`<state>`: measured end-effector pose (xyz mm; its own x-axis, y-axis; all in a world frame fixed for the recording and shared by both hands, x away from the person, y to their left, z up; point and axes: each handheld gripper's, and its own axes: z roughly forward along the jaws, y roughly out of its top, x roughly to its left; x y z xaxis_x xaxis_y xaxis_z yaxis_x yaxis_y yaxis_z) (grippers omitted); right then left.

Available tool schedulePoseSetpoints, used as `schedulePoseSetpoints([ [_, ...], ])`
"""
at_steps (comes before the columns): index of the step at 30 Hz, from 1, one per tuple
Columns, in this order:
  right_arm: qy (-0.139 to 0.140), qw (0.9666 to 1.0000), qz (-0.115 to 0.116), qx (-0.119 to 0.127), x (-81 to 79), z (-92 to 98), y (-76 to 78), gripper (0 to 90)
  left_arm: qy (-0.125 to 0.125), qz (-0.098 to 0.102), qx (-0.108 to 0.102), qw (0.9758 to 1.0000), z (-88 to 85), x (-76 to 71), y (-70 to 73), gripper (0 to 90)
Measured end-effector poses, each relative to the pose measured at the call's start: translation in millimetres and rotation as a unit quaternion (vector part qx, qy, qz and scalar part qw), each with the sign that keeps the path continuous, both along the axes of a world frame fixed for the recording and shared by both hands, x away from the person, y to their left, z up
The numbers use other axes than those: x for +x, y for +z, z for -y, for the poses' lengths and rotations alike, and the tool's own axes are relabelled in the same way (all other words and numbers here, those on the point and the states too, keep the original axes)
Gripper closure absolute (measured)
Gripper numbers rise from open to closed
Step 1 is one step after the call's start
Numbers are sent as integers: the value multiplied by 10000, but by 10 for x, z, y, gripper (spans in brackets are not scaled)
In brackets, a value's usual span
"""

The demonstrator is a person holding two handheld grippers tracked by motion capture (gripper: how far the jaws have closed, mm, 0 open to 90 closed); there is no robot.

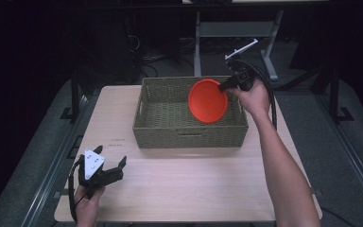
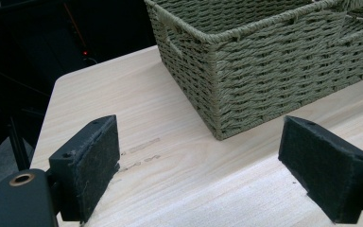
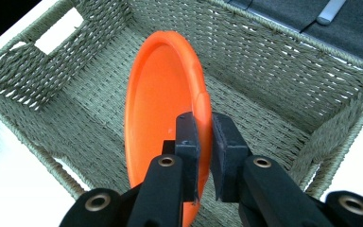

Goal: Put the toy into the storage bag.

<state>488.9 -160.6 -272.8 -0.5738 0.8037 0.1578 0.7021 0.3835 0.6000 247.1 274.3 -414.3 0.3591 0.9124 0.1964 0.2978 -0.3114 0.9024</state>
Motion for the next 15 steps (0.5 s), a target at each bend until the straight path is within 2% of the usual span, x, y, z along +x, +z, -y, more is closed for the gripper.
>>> schedulePoseSetpoints([
  [7, -32, 10000, -42, -14, 20, -5, -60, 820, 2, 17, -18, 10000, 1, -2, 0, 128],
  [15, -117, 9997, -206, 14, 52, 33, -245, 820, 3, 14, -11, 10000, 2, -1, -1, 128],
])
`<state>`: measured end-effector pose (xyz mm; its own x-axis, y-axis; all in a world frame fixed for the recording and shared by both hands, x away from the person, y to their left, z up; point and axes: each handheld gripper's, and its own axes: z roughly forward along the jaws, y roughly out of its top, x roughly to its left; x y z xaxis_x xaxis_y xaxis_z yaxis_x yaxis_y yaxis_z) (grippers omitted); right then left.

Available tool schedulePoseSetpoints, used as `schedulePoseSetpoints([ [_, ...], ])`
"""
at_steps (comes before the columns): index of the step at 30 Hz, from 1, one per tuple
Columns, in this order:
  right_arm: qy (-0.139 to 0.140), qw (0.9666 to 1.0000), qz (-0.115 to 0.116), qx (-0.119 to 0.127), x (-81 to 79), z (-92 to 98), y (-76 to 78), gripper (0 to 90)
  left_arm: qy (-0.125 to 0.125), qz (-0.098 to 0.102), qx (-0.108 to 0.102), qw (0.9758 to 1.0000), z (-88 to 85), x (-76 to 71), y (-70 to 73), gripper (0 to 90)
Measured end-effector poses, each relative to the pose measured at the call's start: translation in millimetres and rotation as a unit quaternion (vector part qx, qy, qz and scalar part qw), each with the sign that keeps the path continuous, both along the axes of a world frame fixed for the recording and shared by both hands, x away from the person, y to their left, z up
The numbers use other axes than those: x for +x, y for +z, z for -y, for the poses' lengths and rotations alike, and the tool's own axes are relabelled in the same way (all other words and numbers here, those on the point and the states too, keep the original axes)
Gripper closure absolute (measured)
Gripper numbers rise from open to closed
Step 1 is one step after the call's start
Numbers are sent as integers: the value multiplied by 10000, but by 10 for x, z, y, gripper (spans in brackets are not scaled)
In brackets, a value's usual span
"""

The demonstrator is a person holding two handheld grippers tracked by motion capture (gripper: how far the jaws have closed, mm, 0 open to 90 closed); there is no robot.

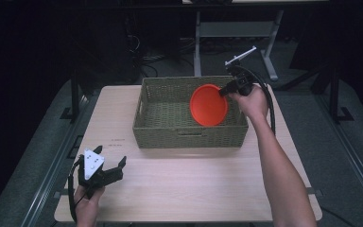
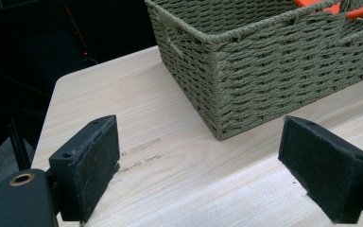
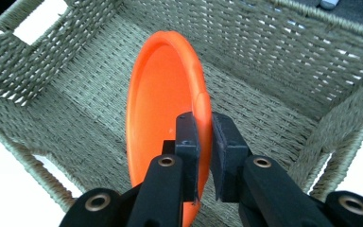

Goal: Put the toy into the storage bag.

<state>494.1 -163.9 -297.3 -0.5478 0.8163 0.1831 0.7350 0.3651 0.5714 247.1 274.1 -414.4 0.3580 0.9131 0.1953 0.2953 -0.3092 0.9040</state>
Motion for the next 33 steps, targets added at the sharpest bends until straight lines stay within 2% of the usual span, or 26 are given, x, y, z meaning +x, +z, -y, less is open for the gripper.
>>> schedulePoseSetpoints([
  [15, -189, 9994, -291, 1, 49, 41, -298, 819, -3, -3, 5, 10000, 1, 0, 0, 128],
  [29, -169, 9986, -474, -150, 95, -25, -510, 818, 9, 12, -45, 10000, 2, -2, -1, 128],
  [33, -225, 9983, -539, -49, 105, 35, -550, 815, 10, 5, -42, 10000, 3, 1, -2, 128],
])
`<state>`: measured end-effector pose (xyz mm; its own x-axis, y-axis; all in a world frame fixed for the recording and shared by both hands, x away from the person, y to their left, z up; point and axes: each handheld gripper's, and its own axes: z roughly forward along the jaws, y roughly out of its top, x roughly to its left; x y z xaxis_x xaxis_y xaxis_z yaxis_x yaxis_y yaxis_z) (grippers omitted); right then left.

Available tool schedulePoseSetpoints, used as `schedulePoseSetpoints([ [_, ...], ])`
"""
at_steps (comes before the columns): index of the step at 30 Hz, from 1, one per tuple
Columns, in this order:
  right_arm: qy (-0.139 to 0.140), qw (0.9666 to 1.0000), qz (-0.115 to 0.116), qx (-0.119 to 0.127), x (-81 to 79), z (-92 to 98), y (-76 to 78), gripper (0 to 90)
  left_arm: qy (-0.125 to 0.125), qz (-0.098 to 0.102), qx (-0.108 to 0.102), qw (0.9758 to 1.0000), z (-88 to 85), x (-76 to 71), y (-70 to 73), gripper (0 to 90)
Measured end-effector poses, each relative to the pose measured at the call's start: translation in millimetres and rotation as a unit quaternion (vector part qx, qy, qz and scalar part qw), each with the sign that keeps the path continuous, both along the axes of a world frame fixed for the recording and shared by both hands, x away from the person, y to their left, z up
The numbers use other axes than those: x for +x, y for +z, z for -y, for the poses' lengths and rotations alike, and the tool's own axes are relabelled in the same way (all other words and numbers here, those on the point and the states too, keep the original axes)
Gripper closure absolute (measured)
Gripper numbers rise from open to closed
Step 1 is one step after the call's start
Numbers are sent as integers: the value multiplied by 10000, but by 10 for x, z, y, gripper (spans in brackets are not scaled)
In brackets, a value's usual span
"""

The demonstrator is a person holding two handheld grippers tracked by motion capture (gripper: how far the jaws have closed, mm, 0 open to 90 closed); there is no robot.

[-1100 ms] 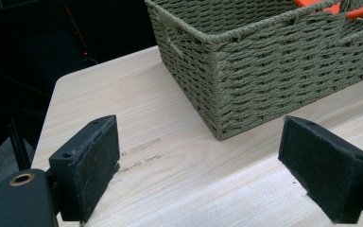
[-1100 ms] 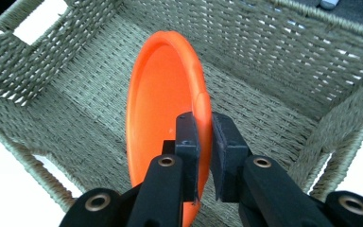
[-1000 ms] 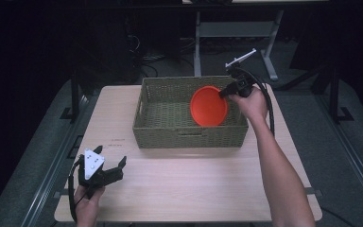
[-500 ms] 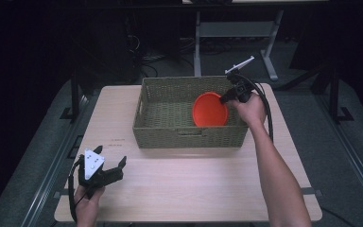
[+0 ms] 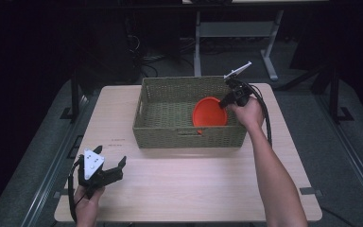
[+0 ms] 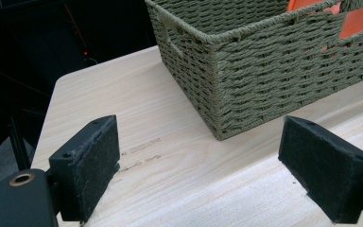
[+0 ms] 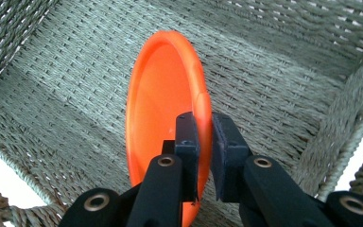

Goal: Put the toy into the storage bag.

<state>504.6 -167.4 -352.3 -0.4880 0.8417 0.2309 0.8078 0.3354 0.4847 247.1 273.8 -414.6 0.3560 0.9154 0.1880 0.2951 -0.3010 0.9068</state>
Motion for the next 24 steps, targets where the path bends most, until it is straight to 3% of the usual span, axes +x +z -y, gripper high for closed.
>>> schedulePoseSetpoints([
  [24, -101, 9998, -159, -99, 12, 96, -42, 737, -16, -11, -3, 10000, 26, 25, -3, 127],
])
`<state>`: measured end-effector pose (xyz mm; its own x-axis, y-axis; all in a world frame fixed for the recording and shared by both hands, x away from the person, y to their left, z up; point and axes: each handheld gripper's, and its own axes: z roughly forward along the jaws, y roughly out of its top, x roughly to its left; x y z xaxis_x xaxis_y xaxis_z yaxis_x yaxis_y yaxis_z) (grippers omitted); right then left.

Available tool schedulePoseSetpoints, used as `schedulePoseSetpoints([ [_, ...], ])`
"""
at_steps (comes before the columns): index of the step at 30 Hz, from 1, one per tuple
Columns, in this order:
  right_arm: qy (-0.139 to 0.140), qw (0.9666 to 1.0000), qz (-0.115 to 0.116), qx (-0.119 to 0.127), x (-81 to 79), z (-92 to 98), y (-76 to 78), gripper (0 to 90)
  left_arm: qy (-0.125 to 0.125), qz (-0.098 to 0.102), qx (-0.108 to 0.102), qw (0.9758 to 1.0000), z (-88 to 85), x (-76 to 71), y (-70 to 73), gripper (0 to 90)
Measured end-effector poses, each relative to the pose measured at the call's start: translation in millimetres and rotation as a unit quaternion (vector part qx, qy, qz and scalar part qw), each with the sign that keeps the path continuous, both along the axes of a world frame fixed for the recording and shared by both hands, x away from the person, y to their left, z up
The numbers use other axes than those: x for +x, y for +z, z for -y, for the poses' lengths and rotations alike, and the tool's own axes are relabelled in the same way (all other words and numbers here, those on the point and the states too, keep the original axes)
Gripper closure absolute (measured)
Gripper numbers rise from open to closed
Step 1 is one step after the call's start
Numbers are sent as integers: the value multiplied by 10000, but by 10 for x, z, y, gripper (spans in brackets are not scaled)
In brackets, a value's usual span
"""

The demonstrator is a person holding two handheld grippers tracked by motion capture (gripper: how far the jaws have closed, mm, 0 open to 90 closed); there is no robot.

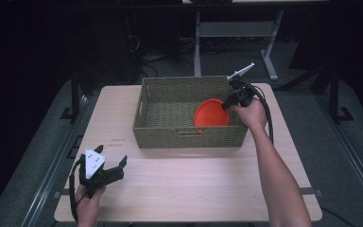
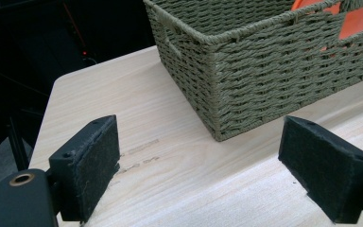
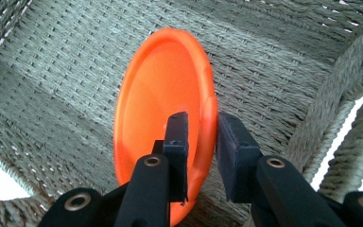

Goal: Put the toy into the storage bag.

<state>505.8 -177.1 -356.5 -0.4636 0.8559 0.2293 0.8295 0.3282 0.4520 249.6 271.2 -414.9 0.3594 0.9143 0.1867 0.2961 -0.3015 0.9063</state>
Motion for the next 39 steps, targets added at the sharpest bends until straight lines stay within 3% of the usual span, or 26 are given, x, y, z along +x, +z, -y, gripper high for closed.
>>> schedulePoseSetpoints([
  [15, 135, 9997, 69, 201, -41, 11, 80, 709, -12, -1, -1, 10000, 0, 0, -1, 127],
  [39, 358, 9976, 140, 576, -186, 34, 185, 525, -19, -4, 15, 10000, -1, -13, -1, 128],
])
